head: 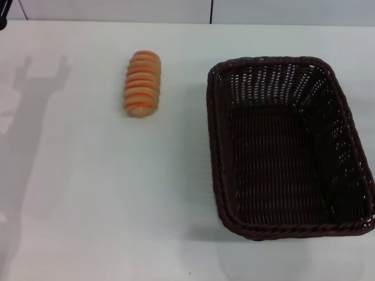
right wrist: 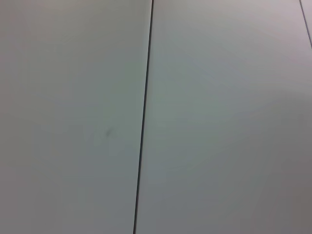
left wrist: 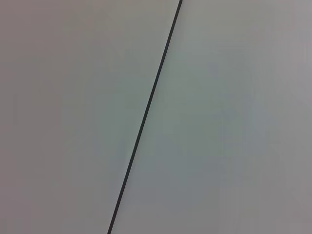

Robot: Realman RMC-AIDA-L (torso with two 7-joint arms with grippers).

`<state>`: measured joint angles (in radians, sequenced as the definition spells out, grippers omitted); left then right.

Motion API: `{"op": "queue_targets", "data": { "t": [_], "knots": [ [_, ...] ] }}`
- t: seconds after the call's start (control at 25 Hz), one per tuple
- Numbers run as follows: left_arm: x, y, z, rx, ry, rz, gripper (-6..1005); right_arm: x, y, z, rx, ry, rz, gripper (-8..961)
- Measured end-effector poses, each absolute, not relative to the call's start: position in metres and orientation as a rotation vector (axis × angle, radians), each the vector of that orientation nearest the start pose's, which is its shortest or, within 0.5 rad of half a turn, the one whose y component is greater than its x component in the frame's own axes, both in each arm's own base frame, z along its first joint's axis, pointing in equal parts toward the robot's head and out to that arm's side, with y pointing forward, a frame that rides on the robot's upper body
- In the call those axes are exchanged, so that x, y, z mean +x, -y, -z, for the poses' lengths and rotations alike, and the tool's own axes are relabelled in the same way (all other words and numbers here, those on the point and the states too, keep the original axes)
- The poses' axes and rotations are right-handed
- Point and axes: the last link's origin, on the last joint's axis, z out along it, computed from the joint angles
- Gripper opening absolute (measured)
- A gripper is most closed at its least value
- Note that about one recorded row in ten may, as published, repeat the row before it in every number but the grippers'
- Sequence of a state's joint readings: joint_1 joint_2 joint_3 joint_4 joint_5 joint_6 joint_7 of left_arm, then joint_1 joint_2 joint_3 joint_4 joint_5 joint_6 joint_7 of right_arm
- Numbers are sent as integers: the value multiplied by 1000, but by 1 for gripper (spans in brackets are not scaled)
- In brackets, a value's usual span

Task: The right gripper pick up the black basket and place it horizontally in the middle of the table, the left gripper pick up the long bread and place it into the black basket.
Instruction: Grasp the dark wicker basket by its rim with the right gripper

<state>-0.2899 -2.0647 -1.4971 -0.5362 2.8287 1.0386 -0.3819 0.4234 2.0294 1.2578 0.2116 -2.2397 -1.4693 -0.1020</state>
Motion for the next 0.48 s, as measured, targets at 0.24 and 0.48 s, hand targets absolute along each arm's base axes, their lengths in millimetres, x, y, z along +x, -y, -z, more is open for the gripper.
{"op": "queue_targets", "data": {
  "t": [0.24, 0.48],
  "knots": [
    [-309, -351, -50, -1350, 623, 1005, 866, 334, -327, -97, -1039, -221, -681, 757],
    [-308, -352, -50, -1351, 620, 1008, 866, 334, -327, -96, -1039, -224, -685, 758]
  ]
}}
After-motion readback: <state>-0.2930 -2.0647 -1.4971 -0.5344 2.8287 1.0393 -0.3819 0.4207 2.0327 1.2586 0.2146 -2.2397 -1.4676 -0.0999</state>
